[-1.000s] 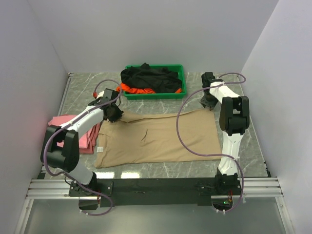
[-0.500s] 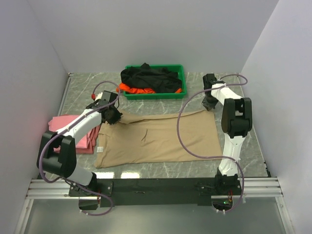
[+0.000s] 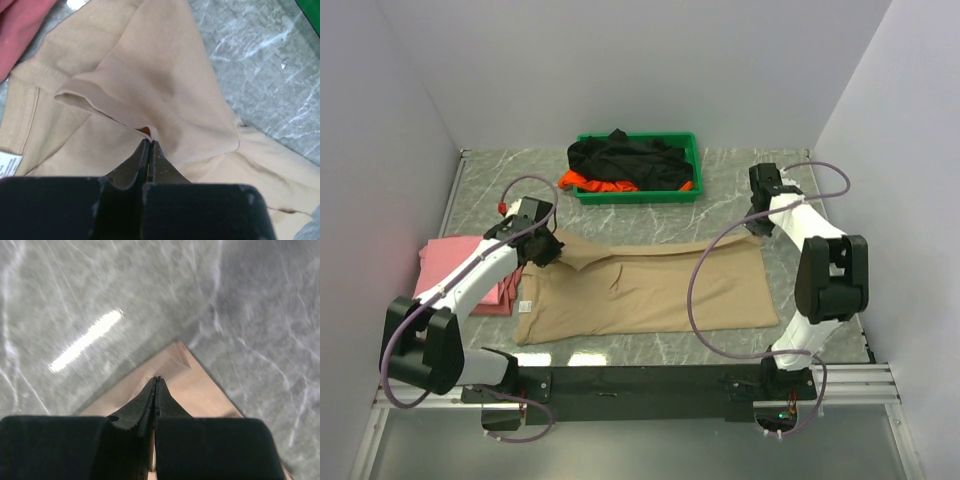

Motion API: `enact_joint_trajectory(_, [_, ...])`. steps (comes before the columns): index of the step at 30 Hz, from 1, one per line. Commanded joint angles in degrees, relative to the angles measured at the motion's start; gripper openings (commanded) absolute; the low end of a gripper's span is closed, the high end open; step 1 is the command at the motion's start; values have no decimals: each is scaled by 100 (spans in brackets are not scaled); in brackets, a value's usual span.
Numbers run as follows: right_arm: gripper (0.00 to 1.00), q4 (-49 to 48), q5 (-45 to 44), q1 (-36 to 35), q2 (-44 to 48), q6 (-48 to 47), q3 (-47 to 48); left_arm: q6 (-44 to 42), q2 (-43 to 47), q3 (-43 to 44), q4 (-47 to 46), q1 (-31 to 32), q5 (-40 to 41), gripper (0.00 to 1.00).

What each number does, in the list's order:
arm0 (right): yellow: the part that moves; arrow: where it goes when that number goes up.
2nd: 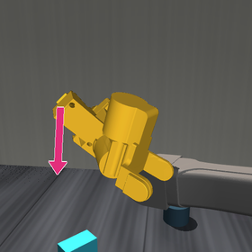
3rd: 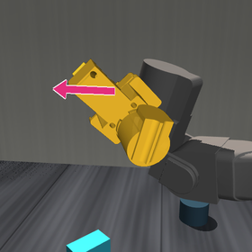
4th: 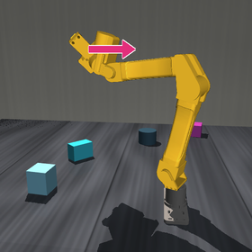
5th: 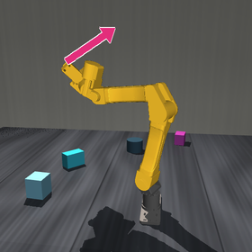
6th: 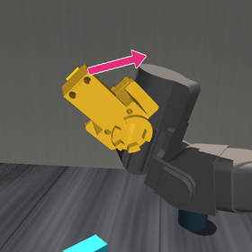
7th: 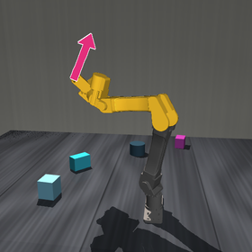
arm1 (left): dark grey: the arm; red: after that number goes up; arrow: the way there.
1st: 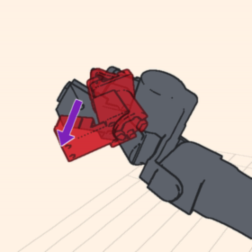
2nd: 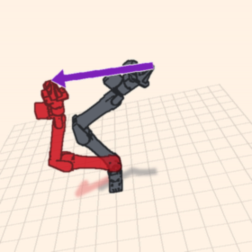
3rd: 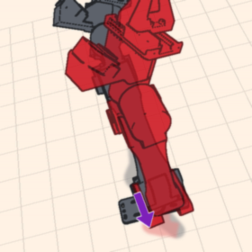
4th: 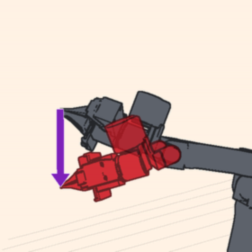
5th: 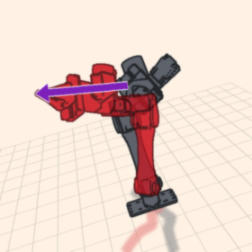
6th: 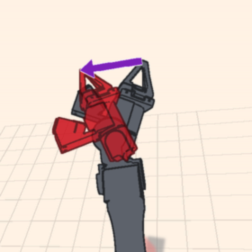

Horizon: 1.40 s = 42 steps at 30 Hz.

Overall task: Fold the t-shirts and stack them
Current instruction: Fold the tshirt

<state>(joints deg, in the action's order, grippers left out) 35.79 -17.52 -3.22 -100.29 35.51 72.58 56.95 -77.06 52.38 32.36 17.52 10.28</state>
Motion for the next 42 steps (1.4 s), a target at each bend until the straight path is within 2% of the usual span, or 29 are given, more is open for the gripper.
enact_joint_trajectory(1, [0, -222, -102, -3, 501, -27, -384, 80, 366, -157, 270, 24, -88, 1])
enact_joint_trajectory(9, [0, -248, -296, -3, 1230, 35, -1157, 80, 744, -755, 288, 50, -562, 1])
enact_joint_trajectory(14, [0, -274, -331, -3, 1398, 132, -1684, 132, 912, -1045, 473, 59, -440, 1])
enact_joint_trajectory(15, [2, -187, -392, -12, 1424, 167, -1746, 106, 938, -1072, 499, 59, -474, 3])
enact_joint_trajectory(16, [15, -126, -436, -3, 1433, 245, -1816, 89, 955, -1107, 578, 59, -501, 12])
enact_joint_trajectory(18, [33, 50, -585, -3, 1556, 299, -2010, 71, 1113, -1195, 649, 68, -510, 23])
enact_joint_trajectory(19, [53, 94, -656, -12, 1617, 360, -2054, 45, 1183, -1221, 692, 68, -545, 36])
enact_joint_trajectory(22, [71, 270, -910, -3, 1951, 395, -2099, -52, 1535, -1204, 894, 68, -729, 50])
enact_joint_trajectory(26, [72, 149, -527, -29, 2443, 177, -1958, -140, 1922, -1011, 966, 85, -642, 65])
enact_joint_trajectory(30, [77, -632, 774, -187, 2909, -315, -2089, -228, 1756, -642, 607, 85, -598, 74])
enact_joint_trajectory(31, [79, -800, 1368, -283, 2919, -368, -2116, -228, 1695, -537, 466, 85, -598, 78])
enact_joint_trajectory(35, [82, -1512, 2469, -661, 2621, -553, -2143, -368, 880, -221, -89, 76, -650, 81])
enact_joint_trajectory(37, [82, -1689, 2560, -767, 2217, -571, -2072, -439, 527, -106, -482, 76, -773, 82])
enact_joint_trajectory(42, [82, -1804, 2639, -917, 1311, -510, -1835, -439, -756, 70, -801, 68, -1116, 81])
